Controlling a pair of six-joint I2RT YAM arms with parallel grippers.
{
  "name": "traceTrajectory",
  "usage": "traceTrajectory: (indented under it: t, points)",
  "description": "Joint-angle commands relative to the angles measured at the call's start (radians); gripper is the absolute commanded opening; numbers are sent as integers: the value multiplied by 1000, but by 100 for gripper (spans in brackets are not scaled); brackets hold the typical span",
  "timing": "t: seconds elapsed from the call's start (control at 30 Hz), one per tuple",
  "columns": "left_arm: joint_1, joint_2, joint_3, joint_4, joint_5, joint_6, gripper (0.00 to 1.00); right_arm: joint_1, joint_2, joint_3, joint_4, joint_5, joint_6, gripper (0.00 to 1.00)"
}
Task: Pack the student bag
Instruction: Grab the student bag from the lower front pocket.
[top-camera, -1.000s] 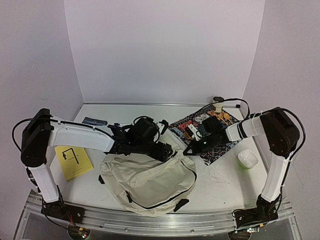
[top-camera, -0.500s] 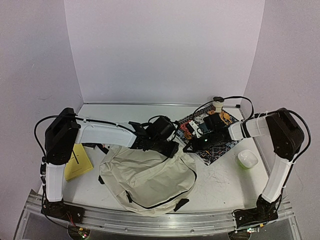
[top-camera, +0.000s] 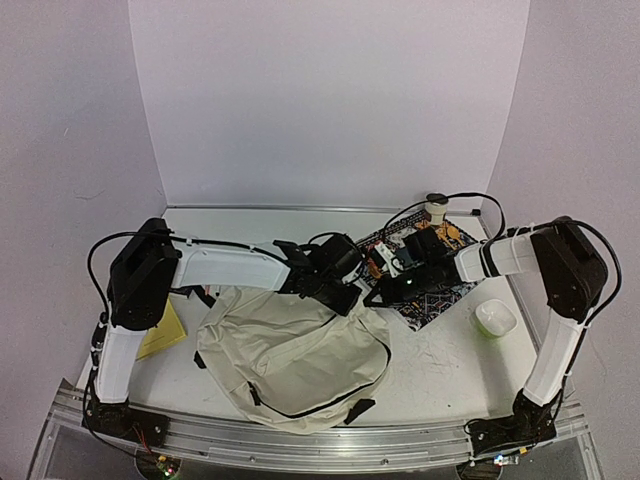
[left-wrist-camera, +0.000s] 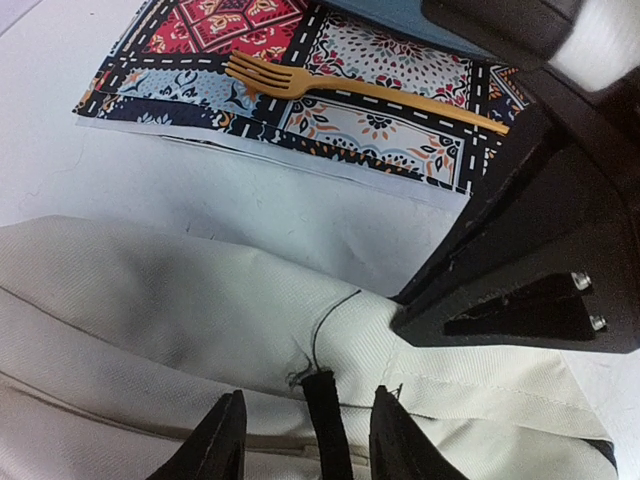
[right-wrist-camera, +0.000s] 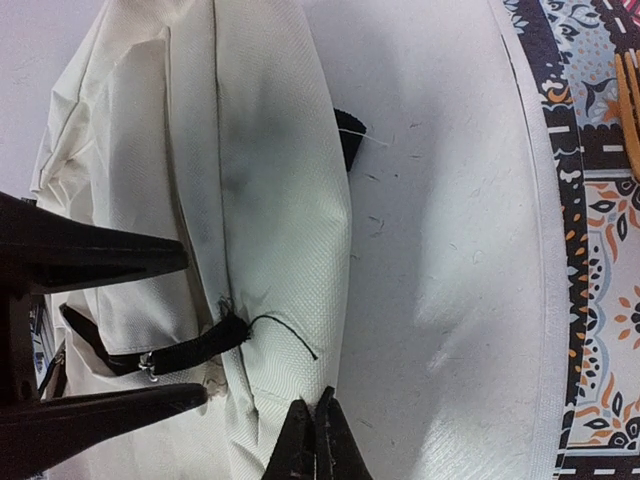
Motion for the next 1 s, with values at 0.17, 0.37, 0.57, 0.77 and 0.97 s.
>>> traceTrajectory:
  t: [0.17, 0.37, 0.57, 0.77, 0.97]
  points:
    - [-3, 70, 100, -65, -12, 25, 37, 21, -23, 39, -14, -23, 6, 0]
    - [-3, 76, 110, -79, -6, 30, 14, 22, -36, 39, -21, -11, 5, 0]
    - [-3, 13, 79, -79, 33, 25, 0, 22, -42, 34, -21, 19, 6, 0]
    - [-3, -92, 14, -77, -1, -6, 0, 21, -32, 45, -39, 89, 22, 0]
    - [-3, -141, -32, -75, 0, -21, 0, 21, -29, 51, -44, 96, 23, 0]
